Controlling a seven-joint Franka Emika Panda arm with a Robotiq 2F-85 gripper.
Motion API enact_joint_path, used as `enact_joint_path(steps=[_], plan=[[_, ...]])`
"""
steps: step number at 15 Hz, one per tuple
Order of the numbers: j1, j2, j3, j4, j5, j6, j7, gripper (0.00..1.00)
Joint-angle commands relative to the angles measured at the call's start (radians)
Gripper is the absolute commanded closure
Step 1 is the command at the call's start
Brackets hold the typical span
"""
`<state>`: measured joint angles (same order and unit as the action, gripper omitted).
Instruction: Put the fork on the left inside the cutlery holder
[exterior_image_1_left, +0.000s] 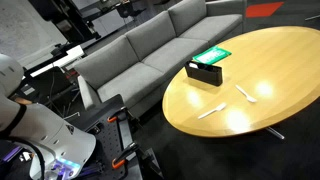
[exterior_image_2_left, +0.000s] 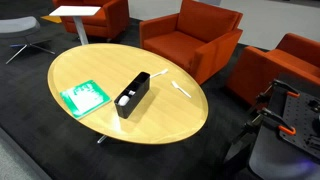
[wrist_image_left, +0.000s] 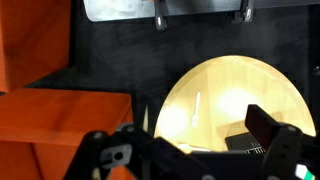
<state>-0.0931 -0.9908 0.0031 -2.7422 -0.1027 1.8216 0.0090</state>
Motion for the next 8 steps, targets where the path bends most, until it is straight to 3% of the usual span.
enact_joint_path(steps=[1, 8], plan=[[0.011, 0.001, -0.008, 0.002, -0.007, -0.003, 0.008, 0.0], [0.017, 0.029, -0.011, 0.014, -0.007, 0.026, 0.0, 0.0]])
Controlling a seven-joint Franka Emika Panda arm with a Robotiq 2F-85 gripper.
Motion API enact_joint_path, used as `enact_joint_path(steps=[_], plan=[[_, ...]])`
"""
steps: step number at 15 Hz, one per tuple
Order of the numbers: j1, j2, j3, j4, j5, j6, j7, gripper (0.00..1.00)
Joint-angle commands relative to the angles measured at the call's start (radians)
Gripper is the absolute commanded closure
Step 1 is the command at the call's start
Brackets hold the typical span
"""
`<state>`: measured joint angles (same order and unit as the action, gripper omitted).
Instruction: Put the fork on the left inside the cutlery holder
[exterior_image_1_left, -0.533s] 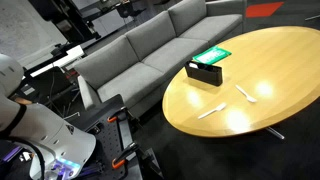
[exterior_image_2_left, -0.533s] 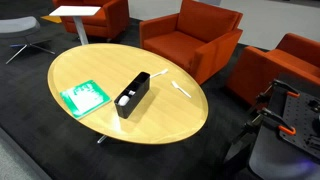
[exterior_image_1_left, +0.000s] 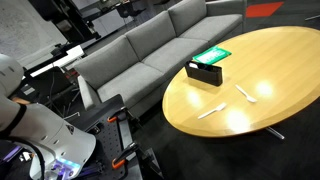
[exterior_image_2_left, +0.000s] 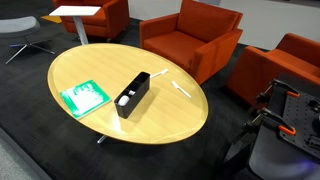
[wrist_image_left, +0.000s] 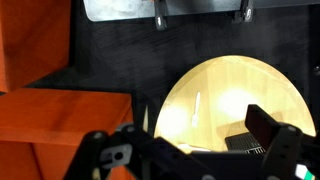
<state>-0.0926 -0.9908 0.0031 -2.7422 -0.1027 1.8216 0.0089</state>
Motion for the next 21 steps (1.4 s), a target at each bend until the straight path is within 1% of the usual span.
enact_joint_path(steps=[1, 4, 7, 11, 14, 17, 21], plan=[[0.017, 0.054, -0.008, 0.027, -0.009, 0.045, 0.003, 0.0], [0.039, 0.169, -0.009, 0.07, 0.006, 0.161, -0.005, 0.0], [0.059, 0.34, -0.009, 0.116, 0.016, 0.283, -0.017, 0.0], [0.076, 0.576, -0.009, 0.186, 0.013, 0.38, -0.036, 0.0], [0.092, 0.766, -0.024, 0.275, 0.046, 0.416, -0.084, 0.0], [0.091, 0.954, -0.018, 0.389, 0.079, 0.422, -0.122, 0.0], [0.081, 1.14, -0.004, 0.516, 0.086, 0.416, -0.156, 0.0]])
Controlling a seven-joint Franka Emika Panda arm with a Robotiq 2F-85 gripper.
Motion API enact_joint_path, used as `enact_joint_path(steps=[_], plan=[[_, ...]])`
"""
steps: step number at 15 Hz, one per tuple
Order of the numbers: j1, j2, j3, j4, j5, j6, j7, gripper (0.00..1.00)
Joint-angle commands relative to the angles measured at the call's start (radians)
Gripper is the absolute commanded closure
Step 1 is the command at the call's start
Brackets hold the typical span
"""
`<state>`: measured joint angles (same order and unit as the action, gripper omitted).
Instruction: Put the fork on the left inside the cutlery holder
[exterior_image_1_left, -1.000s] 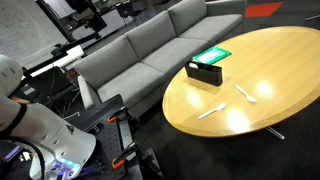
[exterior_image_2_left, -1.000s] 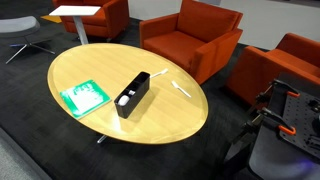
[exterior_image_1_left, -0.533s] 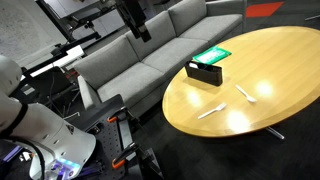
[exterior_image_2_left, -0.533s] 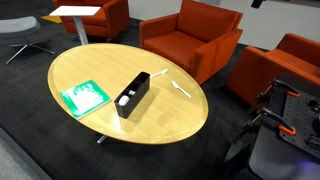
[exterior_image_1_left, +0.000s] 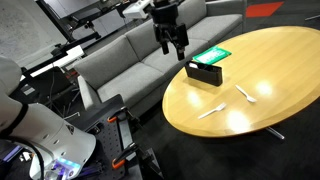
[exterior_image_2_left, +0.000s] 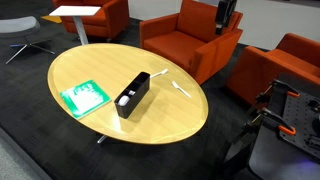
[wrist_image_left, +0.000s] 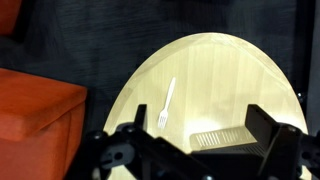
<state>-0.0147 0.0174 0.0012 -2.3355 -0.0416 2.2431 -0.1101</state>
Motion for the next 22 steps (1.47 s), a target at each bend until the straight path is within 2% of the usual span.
enact_joint_path(steps=[1, 9, 10, 15, 22], plan=[[0.001, 0.167, 0.002, 0.13, 0.029, -0.002, -0.042, 0.0], [0.002, 0.205, 0.008, 0.152, 0.005, -0.002, -0.016, 0.0], [0.004, 0.216, 0.004, 0.161, 0.008, 0.005, 0.022, 0.0], [-0.02, 0.327, 0.038, 0.228, 0.169, 0.001, -0.075, 0.0], [-0.041, 0.568, 0.037, 0.358, 0.17, 0.108, -0.08, 0.0]])
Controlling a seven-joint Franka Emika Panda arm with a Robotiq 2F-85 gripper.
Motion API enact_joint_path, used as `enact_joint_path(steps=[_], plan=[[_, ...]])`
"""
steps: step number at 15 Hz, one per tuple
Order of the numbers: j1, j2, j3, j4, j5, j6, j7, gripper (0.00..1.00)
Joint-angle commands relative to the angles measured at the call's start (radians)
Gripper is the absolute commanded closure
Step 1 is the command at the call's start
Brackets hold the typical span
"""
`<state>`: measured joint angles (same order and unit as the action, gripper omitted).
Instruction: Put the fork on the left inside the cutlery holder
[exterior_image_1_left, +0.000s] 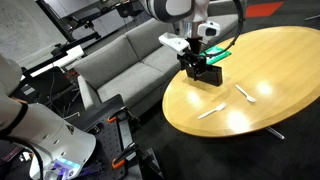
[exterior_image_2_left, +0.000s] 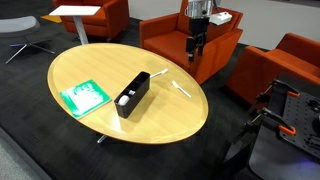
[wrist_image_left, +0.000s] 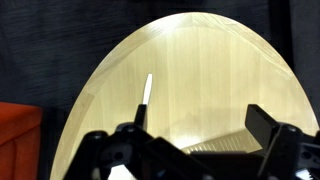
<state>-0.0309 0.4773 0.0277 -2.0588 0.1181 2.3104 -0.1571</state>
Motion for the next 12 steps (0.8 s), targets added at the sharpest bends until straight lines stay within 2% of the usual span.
enact_joint_path(steps=[1, 7, 12], plan=[[-0.035, 0.148, 0.015, 0.107, 0.015, 0.048, -0.038, 0.0], [-0.067, 0.343, 0.016, 0.256, 0.008, 0.077, -0.022, 0.0], [-0.054, 0.467, 0.006, 0.394, -0.003, 0.044, 0.029, 0.0]])
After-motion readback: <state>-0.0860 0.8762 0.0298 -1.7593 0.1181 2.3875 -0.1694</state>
